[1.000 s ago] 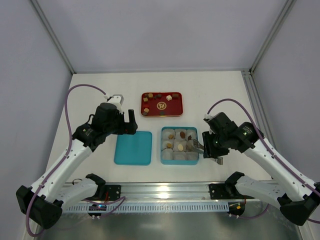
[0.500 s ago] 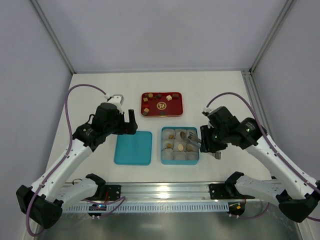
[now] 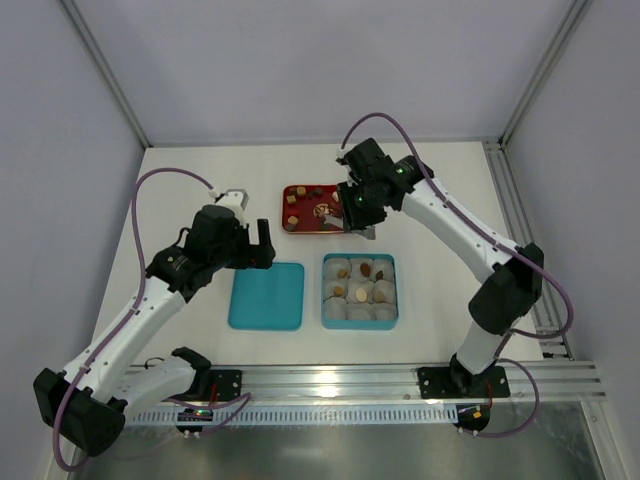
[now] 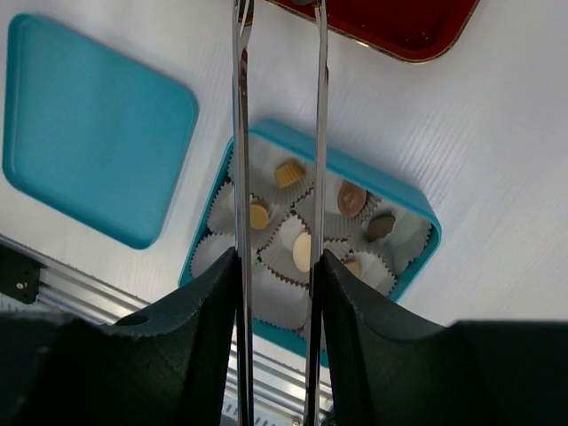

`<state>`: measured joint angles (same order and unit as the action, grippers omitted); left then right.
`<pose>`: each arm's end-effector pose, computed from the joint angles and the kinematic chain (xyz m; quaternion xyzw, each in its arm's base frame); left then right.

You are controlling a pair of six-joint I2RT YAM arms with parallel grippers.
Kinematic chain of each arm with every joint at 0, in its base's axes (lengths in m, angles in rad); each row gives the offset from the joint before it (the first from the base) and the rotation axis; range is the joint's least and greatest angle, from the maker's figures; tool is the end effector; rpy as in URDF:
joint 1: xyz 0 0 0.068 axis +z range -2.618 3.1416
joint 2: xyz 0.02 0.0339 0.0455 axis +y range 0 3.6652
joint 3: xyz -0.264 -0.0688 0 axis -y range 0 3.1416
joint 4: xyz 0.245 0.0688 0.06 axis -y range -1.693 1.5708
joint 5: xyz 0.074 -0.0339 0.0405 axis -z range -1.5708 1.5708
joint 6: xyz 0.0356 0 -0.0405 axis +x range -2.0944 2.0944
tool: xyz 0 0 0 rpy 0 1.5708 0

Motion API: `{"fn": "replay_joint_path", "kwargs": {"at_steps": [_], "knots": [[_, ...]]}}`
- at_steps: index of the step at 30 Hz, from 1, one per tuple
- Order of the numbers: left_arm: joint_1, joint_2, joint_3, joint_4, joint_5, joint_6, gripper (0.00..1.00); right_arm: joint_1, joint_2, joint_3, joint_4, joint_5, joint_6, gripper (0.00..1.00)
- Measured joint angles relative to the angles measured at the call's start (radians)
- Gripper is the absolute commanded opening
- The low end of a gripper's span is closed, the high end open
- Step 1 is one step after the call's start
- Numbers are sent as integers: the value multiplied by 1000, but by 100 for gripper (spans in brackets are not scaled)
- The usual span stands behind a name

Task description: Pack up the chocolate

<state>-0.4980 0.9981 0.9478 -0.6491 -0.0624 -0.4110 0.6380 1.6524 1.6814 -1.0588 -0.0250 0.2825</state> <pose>0.1842 -0.0976 0.3125 0.0263 0.9059 -0.1598 0.3914 0.2735 0.2039 0.3498 -0.1737 0.9478 0.1295 0.2340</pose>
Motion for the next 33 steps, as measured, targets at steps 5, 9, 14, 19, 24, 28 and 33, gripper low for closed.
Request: {"fn": "replay_joint_path", "kwargs": {"at_steps": [5,9,14,19,24,28,33], "knots": [[0,0,0,0,-4,0,100,-8,191,126,8,17,-41,42],[0,0,0,0,-5,0,100,-16,246,151,7,27,-49,42],[0,0,0,0,-5,0,100,-23,251,151,8,27,-49,42],[0,0,0,0,-5,0,100,-25,251,151,9,21,-49,42],[0,0,0,0,-5,0,100,-24,265,151,14,2,-48,41],[0,0,0,0,-5,0,100,-24,279,151,16,-5,-48,42],[0,-1,0,0,-5,0,100,-24,284,144,19,-5,-48,42]]}}
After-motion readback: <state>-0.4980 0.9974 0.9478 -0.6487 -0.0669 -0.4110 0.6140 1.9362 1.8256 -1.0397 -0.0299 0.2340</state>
